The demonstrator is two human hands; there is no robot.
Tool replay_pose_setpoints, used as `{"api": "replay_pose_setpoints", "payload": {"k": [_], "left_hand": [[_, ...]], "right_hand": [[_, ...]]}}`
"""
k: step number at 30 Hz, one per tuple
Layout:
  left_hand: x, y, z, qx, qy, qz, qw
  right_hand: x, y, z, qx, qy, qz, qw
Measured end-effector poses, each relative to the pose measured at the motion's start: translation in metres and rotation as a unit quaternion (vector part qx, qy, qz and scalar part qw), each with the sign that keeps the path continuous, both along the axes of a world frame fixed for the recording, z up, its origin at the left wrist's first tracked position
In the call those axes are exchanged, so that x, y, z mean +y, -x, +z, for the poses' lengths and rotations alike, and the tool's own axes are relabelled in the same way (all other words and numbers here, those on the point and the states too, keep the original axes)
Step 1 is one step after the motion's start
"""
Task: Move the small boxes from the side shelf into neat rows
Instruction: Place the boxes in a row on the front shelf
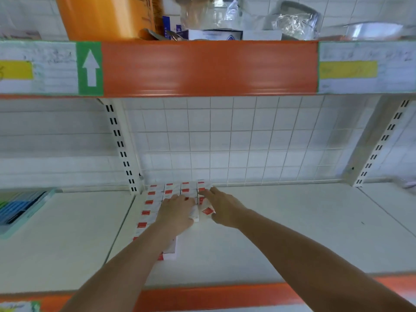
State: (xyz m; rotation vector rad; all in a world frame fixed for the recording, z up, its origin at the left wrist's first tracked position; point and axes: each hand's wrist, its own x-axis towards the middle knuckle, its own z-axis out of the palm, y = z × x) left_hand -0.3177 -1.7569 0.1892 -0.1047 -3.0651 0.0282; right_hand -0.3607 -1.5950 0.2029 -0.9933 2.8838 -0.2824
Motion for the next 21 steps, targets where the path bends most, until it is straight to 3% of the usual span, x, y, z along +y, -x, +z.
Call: {"api": "replay_pose_setpoints", "payload": {"k": [7, 17, 21], "left_hand": [[-0.001, 0.002, 0.001, -0.003, -0.017, 0.013, 1.0], [-0.006, 0.004, 0.008, -0.027, -0.029, 0.01, 0.999], [-0.006, 0.004, 0.007, -0.019, -0.02, 0.014, 1.0]], "right_hand": [[-0.004, 0.005, -0.001, -0.036, -0.003, -0.029, 0.999], [0.01, 0.021, -0.003, -0.013, -0.033, -0.028, 0.999], [0.01, 0.022, -0.006, -0.04, 0.001, -0.017, 0.999]]}}
